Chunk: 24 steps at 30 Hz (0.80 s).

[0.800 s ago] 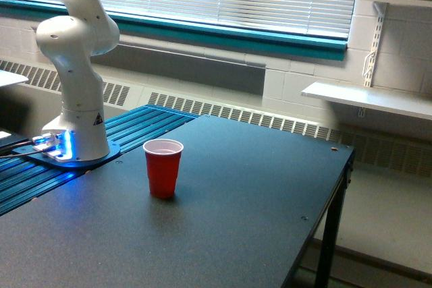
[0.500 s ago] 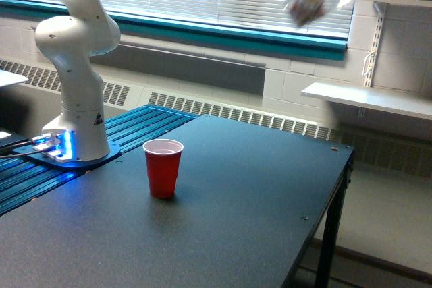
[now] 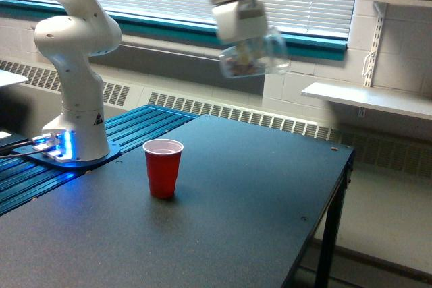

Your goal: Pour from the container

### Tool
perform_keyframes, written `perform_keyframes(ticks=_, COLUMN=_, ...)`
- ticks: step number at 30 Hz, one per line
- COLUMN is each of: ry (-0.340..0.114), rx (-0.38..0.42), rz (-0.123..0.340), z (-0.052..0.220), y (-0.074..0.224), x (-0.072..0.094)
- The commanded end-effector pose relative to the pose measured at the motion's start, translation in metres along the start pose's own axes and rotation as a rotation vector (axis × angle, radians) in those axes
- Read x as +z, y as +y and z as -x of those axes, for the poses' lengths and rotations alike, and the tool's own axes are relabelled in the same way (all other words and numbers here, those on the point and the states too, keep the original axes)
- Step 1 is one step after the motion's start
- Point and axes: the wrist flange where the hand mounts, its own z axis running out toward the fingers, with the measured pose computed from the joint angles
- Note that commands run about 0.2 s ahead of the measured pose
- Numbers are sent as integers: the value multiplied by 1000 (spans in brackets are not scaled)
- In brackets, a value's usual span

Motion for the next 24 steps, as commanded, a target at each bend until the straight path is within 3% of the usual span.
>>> perform_keyframes(ticks=1, ry=-43, rx=51, rz=34, z=22, y=41, x=5)
perform_keyframes(ticks=13, ry=-76, rx=139, rz=81, z=48, y=87, x=-3)
perform_keyframes(ticks=19, ry=-118, rx=183, rz=82, z=62, y=105, x=-3)
perform_keyframes(ticks=24, ry=-143, rx=193, rz=117, z=76, y=118, x=-2)
